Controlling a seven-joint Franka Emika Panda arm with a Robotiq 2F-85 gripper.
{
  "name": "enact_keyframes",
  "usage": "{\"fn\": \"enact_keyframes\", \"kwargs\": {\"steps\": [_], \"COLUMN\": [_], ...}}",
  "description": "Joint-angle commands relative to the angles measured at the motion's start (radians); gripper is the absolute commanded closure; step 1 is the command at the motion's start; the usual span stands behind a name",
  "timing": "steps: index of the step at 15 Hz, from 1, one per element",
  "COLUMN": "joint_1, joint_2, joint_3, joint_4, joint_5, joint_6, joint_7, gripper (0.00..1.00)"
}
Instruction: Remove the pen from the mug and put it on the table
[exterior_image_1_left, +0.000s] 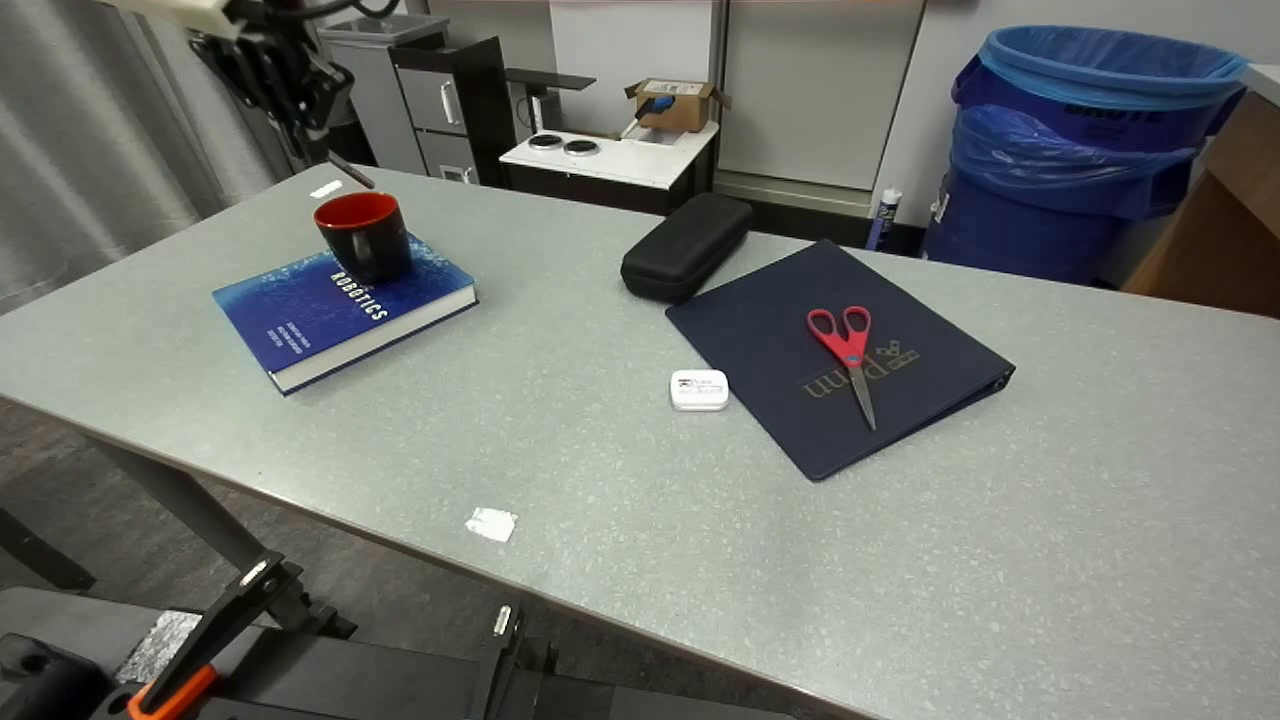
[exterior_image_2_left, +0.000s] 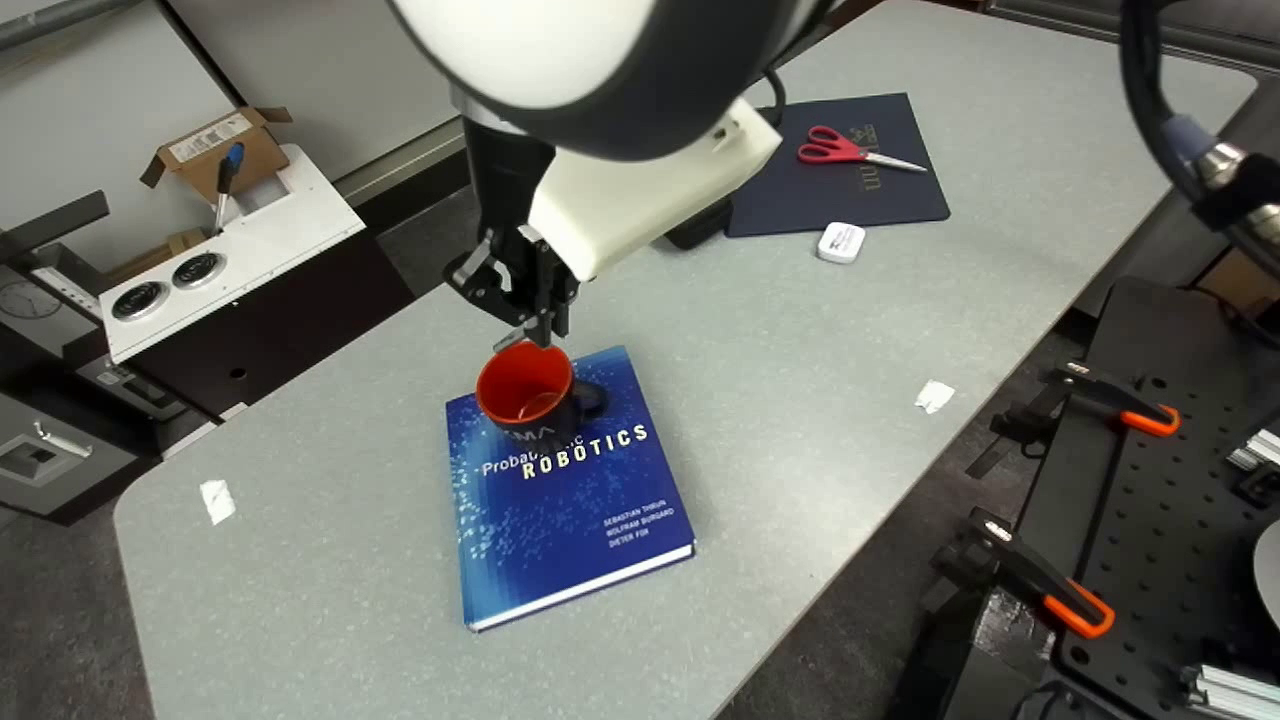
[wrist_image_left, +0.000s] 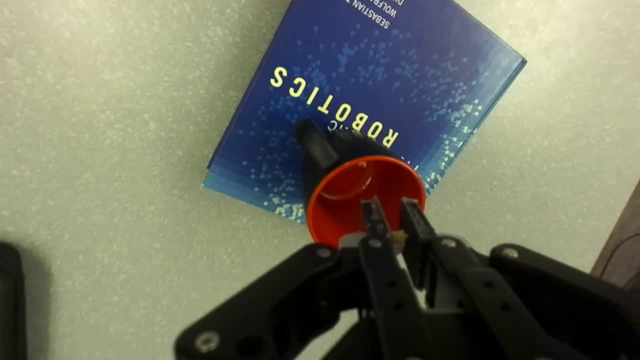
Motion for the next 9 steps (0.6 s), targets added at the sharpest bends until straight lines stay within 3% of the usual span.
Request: {"fn": "enact_keyframes", "kwargs": {"steps": [1,5,9], "joint_1": [0.026,-0.038,-0.072], "joint_2": [-0.151,-0.133,0.001], "joint_3": [-0.034,-0.07,-0.152], "joint_4": [-0.168,-0.226,-0.182], "joint_5": [-0.136,-0.404,-0.586], "joint_6": [0.132,0.144,0.083], "joint_7": [0.146,0.441,0.667], "gripper": [0.97,0.97,0.97]}}
